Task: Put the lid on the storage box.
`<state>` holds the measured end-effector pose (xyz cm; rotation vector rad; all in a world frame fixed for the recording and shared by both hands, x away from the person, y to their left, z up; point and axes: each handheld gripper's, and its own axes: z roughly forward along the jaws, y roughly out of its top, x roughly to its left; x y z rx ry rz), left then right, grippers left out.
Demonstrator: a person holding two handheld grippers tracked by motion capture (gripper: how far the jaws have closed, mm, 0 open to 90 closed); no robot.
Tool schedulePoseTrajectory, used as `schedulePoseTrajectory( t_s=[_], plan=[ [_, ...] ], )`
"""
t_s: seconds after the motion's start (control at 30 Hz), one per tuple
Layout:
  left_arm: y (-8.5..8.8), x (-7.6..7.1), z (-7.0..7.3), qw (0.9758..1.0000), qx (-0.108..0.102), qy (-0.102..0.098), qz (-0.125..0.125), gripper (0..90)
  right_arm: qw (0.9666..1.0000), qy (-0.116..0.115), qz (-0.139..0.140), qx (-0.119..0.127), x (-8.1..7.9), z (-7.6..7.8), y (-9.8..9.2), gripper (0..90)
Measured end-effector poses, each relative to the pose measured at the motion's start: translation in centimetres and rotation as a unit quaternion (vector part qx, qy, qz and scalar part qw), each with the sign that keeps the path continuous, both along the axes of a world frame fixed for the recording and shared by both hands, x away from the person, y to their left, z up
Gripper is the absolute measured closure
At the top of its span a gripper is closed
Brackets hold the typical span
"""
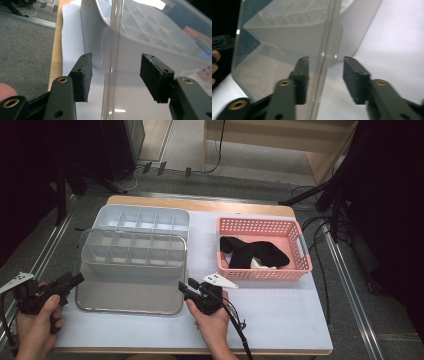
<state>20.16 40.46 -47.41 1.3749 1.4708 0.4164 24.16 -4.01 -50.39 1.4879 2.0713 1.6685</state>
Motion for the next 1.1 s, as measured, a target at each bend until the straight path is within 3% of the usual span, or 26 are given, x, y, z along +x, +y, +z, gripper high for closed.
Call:
schedulePoseTrajectory(
  t_s=[0.07,0.17,0.37,0.43,0.53,0.67,0.77,0.83,0.9,1.03,1.1],
  plan=[
    [-0.1,0.3,0.3,1.0000,-0.004,-0.002,-0.005,50.4,1.0000,-0.003,0.006,-0.004,0.2,0.3,0.2,64.6],
    [-0.3,0.6,0.4,0.9996,0.029,0.005,-0.004,55.6,1.0000,0.003,0.002,-0.008,0.3,0.4,0.4,64.8],
    [-0.4,-0.6,0.2,0.9994,0.035,0.004,-0.002,63.8,0.9998,0.017,0.004,-0.008,-0.1,0.3,0.2,65.1],
    [-0.4,-1.0,-0.1,0.9991,0.039,0.004,-0.015,63.6,0.9996,0.021,0.012,-0.015,-0.6,0.2,-0.1,64.5],
    [-0.2,-1.3,-0.4,0.9984,0.049,0.003,-0.029,57.9,0.9997,0.008,0.020,-0.010,-1.3,-0.2,-0.5,64.1],
    [0.1,-1.0,0.0,0.9982,0.052,-0.030,-0.004,55.4,0.9990,-0.020,0.016,-0.036,-1.4,0.0,-0.6,63.8],
    [0.2,-0.4,0.2,0.9981,0.036,-0.048,-0.012,57.3,0.9980,-0.043,0.010,-0.044,-1.1,0.2,-0.6,63.3],
    [0.2,0.0,0.1,0.9985,0.027,-0.041,-0.026,57.7,0.9979,-0.045,0.015,-0.043,-0.8,0.3,-0.5,62.4],
    [0.0,0.5,0.0,0.9982,0.042,-0.030,-0.031,56.0,0.9975,-0.048,0.019,-0.047,-0.5,0.3,-0.4,61.6],
    [-0.6,1.0,-0.4,0.9976,0.034,-0.024,-0.055,47.9,0.9982,-0.043,0.015,-0.037,-0.4,0.4,-0.3,63.5],
    [-1.0,1.0,-0.3,0.9968,0.057,-0.025,-0.051,45.9,0.9987,-0.040,0.015,-0.029,-0.3,0.3,-0.5,64.9]
  ],
)
